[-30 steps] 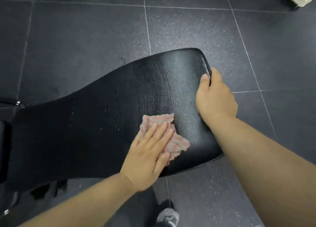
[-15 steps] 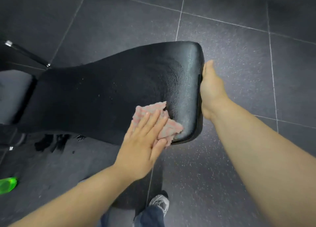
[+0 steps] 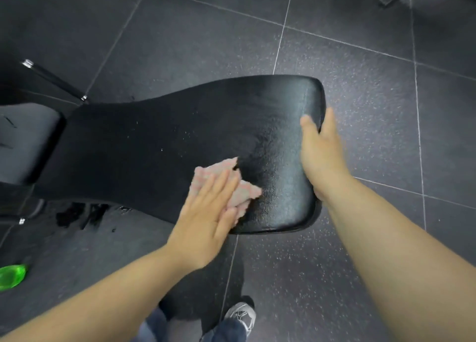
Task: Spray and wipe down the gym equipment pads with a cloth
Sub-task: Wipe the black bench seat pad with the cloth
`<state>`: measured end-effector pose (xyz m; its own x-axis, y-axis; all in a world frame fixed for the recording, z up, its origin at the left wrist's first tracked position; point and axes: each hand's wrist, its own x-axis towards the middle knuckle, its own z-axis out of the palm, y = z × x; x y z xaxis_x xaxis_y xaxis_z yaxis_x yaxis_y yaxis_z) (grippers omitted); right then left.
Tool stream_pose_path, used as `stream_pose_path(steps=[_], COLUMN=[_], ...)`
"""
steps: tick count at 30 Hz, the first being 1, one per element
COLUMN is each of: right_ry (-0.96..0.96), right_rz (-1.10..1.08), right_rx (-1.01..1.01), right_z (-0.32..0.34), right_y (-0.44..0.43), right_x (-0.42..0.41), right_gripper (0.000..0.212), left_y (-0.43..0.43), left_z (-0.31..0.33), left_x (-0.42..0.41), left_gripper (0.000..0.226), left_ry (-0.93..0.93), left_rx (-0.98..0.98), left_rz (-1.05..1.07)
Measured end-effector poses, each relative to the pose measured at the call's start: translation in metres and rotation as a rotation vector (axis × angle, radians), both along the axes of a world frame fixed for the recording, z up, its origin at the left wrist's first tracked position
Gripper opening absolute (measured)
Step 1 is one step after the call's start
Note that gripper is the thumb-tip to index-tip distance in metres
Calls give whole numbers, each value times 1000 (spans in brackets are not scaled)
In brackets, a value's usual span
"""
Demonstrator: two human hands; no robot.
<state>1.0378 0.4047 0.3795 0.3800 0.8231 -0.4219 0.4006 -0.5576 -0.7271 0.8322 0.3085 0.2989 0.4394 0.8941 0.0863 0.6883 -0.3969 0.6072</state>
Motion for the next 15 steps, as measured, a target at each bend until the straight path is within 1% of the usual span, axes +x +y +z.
stream_pose_path(steps=[1, 2, 3, 5, 6, 7, 8, 9, 10, 12, 13, 14, 15], right_ry=[-239, -456, -623, -830, -896, -933, -958, -973, -979, -993, -1003, -1014, -1027], right_rz=[72, 123, 173, 331, 402, 445, 462, 464, 460, 450, 447, 448, 457], right_rx=[-25, -3, 39, 72, 65, 44, 26, 15, 13, 10, -4, -17, -28], right_z=[1, 1, 3, 1, -3, -5, -6, -5, -5, -4, -4, -4, -3], right_y=[0, -1, -4, -6, -5, -3, -1, -1, -1, -1, -1, -1, 0], right_x=[-6, -11, -16, -23, -23, -23, -23, -24, -25, -26, -27, -27, -30], right_gripper=[75, 75, 74, 65, 61, 57, 56, 55, 55, 55, 55, 56, 56], left_y=[6, 21, 44, 99, 123, 140, 143, 133, 112, 50, 19, -6, -16], left_z=[-10, -18, -26, -32, -31, -29, -25, -19, -10, -1, -9, -20, -33], left_x=[-20, -30, -31, -19, -8, 4, 19, 31, 37, 22, 3, -23, -53], left_gripper=[53, 54, 52, 49, 50, 51, 52, 54, 56, 57, 56, 55, 56], left_ry=[16, 32, 49, 74, 80, 79, 76, 56, 8, -47, -42, -18, 8], left_rx=[-61, -102, -141, -231, -301, -342, -331, -277, -207, -107, -89, -93, -130], left_rz=[80, 179, 279, 536, 644, 679, 633, 525, 374, 67, -20, -45, -18])
